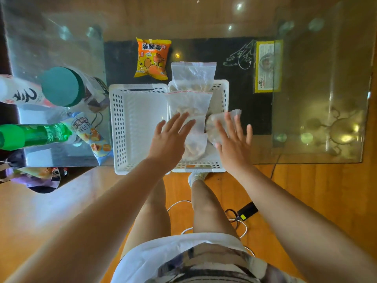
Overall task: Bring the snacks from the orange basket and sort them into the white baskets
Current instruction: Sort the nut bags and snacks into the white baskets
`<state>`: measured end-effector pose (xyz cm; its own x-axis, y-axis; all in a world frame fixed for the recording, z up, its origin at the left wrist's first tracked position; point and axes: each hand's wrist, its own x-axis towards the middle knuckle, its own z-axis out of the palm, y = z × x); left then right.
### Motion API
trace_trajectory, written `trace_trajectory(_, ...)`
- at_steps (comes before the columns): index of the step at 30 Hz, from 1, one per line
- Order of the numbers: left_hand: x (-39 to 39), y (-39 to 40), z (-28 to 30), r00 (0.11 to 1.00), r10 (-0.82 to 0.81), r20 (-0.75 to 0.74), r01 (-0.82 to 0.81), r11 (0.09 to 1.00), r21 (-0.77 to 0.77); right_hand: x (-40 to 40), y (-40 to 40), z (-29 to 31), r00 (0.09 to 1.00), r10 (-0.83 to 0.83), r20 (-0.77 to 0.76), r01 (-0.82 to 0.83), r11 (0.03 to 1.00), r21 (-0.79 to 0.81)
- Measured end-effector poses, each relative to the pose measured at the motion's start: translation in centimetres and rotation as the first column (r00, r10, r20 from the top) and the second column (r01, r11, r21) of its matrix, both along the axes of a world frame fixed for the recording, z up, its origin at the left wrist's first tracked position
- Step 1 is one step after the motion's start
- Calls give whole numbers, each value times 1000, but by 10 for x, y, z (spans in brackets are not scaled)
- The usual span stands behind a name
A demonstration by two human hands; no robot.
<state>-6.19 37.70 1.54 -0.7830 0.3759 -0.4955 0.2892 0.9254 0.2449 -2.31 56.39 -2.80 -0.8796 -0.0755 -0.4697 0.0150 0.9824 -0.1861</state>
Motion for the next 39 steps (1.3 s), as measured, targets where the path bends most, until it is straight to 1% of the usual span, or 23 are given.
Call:
trace_trajectory(2,8,-13,1,987,150,51,-150,989,-1,5,6,-9,997,-26,73,24,999,28)
trace_trajectory(4,15,-28,3,951,296,84,-298,955,7,6,9,-13,995,-7,100,4,1000,23)
trace_trajectory(7,24,-53,3,862,492,118,-498,867,21,1,7,-10,993,-20,120,17,1000,22)
trace_trajectory(9,29,-72,3,783,606,139,-614,789,20,-8,1,-2,989,-97,114,97,995,5)
trace_trajectory(10,31,-81,2,728,667,158,-679,733,35,-14,-4,3,985,-148,94,150,989,-10)
trace_trajectory(12,34,-101,0,590,782,201,-806,585,86,-25,-17,15,969,-244,28,245,968,-59)
trace_trajectory(15,37,-133,-7,378,896,234,-925,356,133,-45,-45,33,929,-358,-94,331,918,-218)
trace_trajectory(17,36,-154,-14,222,938,264,-972,191,140,-61,-70,43,920,-369,-135,306,888,-343)
trace_trajectory(19,31,-173,-23,89,943,320,-988,44,145,-79,-98,49,926,-359,-112,273,847,-455)
trace_trajectory(20,28,-182,-28,41,939,340,-990,-7,139,-89,-112,49,932,-349,-92,263,831,-489)
trace_trajectory(21,24,-191,-33,7,938,346,-992,-39,124,-100,-127,48,939,-334,-80,250,825,-507)
trace_trajectory(23,15,-206,-44,-37,942,333,-993,-72,93,-122,-154,41,946,-319,-59,241,813,-529)
trace_trajectory(26,3,-224,-59,-110,939,327,-991,-127,32,-158,-187,21,932,-363,0,308,791,-529)
trace_trajectory(28,-4,-231,-70,-111,941,319,-993,-119,5,-181,-202,3,908,-418,8,369,792,-487)
trace_trajectory(30,-10,-235,-82,-124,931,343,-992,-125,-20,-200,-209,-16,862,-506,-12,451,778,-437)
trace_trajectory(32,-14,-240,-93,-168,910,379,-986,-162,-50,-214,-211,-32,793,-609,-16,555,733,-393)
trace_trajectory(34,-16,-245,-103,-193,907,375,-981,-175,-84,-226,-210,-46,732,-681,25,643,678,-356)
trace_trajectory(37,-19,-251,-111,-178,920,348,-981,-137,-140,-238,-210,-62,632,-758,161,765,577,-286)
trace_trajectory(39,-21,-252,-113,-159,926,341,-980,-108,-164,-244,-211,-68,598,-775,205,799,556,-229)
